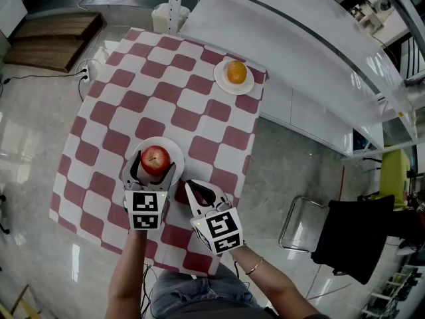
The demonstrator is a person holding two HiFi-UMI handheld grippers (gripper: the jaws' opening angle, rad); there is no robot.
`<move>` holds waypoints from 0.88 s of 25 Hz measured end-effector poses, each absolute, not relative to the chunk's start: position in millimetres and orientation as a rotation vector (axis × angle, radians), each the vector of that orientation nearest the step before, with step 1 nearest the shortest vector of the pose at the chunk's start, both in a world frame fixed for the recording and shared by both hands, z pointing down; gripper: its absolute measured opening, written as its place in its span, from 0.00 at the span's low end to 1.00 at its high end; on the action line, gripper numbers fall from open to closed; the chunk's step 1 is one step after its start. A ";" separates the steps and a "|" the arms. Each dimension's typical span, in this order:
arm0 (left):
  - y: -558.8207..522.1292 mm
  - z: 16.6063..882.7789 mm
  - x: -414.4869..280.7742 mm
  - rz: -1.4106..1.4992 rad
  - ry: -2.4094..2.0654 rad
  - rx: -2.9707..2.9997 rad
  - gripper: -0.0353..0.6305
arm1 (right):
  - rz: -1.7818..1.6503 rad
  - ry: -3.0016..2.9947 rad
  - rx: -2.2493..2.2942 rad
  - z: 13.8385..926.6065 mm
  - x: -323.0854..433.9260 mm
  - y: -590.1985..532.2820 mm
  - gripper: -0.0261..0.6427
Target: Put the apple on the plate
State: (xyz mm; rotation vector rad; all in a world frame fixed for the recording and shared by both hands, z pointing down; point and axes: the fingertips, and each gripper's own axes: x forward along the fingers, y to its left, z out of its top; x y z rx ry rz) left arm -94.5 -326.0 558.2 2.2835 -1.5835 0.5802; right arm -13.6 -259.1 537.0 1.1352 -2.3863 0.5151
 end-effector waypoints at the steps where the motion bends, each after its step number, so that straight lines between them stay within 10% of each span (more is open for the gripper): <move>1: -326.1 558.4 -94.2 0.578 -1.585 2.283 0.65 | 0.516 -2.385 1.137 537.2 -12.8 -258.8 0.06; 22: -299.8 533.1 -93.9 0.557 -1.610 2.324 0.65 | 0.501 -2.401 1.154 523.9 -11.2 -237.7 0.06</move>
